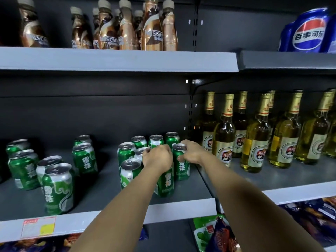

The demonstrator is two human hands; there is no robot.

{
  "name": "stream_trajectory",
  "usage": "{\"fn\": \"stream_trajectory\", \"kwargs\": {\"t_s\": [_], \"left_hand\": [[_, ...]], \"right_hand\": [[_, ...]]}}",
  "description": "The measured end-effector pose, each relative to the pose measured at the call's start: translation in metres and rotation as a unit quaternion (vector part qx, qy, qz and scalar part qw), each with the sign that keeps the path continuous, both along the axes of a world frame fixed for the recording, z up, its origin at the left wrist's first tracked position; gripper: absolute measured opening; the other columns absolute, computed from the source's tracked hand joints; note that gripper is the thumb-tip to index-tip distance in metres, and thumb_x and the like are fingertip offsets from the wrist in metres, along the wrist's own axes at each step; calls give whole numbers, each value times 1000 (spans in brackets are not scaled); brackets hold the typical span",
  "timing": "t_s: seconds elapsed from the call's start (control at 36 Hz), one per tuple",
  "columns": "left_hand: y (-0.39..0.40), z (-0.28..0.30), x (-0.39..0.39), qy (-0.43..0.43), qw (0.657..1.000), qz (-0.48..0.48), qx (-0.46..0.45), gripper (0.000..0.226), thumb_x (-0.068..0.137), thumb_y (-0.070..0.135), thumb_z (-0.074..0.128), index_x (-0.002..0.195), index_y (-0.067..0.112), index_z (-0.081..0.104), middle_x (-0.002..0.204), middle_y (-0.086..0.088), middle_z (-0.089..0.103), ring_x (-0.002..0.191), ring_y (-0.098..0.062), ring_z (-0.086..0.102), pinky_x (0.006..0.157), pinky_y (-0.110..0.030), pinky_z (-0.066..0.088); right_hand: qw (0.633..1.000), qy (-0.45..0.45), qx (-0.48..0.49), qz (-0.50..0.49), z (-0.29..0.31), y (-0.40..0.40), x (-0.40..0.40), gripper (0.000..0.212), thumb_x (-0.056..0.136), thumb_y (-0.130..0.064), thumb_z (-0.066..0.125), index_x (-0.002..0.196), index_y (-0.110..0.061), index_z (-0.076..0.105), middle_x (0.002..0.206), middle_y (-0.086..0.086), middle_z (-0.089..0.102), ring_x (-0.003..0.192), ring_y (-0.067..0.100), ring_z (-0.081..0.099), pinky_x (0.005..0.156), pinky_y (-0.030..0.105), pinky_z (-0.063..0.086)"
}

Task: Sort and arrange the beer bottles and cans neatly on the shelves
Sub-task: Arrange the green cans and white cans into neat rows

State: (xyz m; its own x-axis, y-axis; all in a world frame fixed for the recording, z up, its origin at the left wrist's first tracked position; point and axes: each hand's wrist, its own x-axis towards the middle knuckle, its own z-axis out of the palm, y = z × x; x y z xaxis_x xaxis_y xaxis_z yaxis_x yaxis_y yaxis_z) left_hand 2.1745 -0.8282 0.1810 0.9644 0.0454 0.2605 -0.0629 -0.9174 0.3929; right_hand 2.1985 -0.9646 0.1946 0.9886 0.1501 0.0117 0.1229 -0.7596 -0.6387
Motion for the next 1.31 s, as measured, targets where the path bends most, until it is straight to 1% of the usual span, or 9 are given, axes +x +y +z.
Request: {"fn": "stream_trajectory", "kwargs": {"t_s": [0.14, 0.25, 0.36, 0.56, 0.75, 0.92, 1.03, 1.17, 1.31], "left_hand": [[-2, 8, -5, 10, 1000, 5, -9, 27, 96, 22, 41, 117, 22, 59, 115, -4, 66, 112, -25, 56, 102, -38, 30], [11, 25, 1, -48, 994, 29, -90, 24, 96, 26, 46, 115, 22, 61, 121, -8, 62, 113, -30, 56, 91, -38, 47], [50, 48, 8, -61, 987, 93, -112, 23, 95, 26, 51, 114, 22, 63, 122, -6, 62, 112, -30, 57, 92, -39, 49], [120, 46, 45, 47, 988, 131, -60, 46, 94, 41, 52, 129, 11, 53, 132, -16, 55, 121, -36, 50, 99, -42, 45], [129, 41, 102, 100, 995, 2, 10, 70, 88, 59, 52, 146, 23, 40, 151, -7, 40, 134, -32, 40, 110, -42, 35], [123, 33, 123, 186, 979, -61, 54, 78, 73, 51, 78, 137, 17, 49, 136, -6, 52, 120, -27, 50, 103, -40, 43], [123, 24, 127, 163, 984, -55, 40, 75, 70, 41, 83, 132, 12, 53, 131, -7, 56, 117, -27, 54, 100, -39, 46], [130, 30, 121, 133, 988, -28, 73, 62, 77, 37, 76, 130, 14, 56, 130, -8, 57, 114, -27, 56, 86, -31, 49], [152, 32, 125, 102, 991, 0, 87, 46, 82, 33, 63, 124, 16, 62, 130, -8, 59, 113, -28, 57, 89, -30, 50]], "right_hand": [[999, 26, -32, 16, 21, 3, 2, 68, 85, -35, 67, 144, -13, 42, 146, 7, 42, 130, 25, 44, 105, 30, 36], [998, -60, -24, -20, 34, 12, 16, 70, 76, -60, 52, 138, -26, 49, 141, 3, 52, 129, 26, 46, 108, 43, 35], [986, -138, -91, -18, 43, 27, 27, 54, 89, -48, 56, 138, -27, 49, 133, -2, 58, 126, 24, 50, 102, 36, 33], [975, -108, -196, 15, 37, 68, 43, 58, 90, -42, 62, 143, -28, 43, 143, 2, 51, 132, 27, 44, 108, 41, 28], [951, -81, -296, 40, 35, 102, 72, 65, 89, -46, 60, 146, -26, 36, 154, 7, 33, 138, 30, 35, 111, 40, 33], [947, -5, -320, 42, 30, 110, 91, 82, 80, -46, 72, 148, -24, 33, 153, 8, 36, 134, 31, 40, 109, 42, 38], [932, -9, -362, 25, 25, 110, 99, 84, 71, -63, 71, 139, -24, 43, 147, 7, 43, 129, 32, 44, 106, 44, 39], [891, -111, -438, 36, 34, 113, 96, 75, 73, -65, 69, 131, -20, 55, 143, 7, 45, 130, 29, 41, 107, 38, 30], [901, -108, -414, 66, 32, 120, 103, 76, 77, -54, 73, 142, -29, 42, 152, 6, 35, 138, 31, 32, 113, 45, 25]]}}
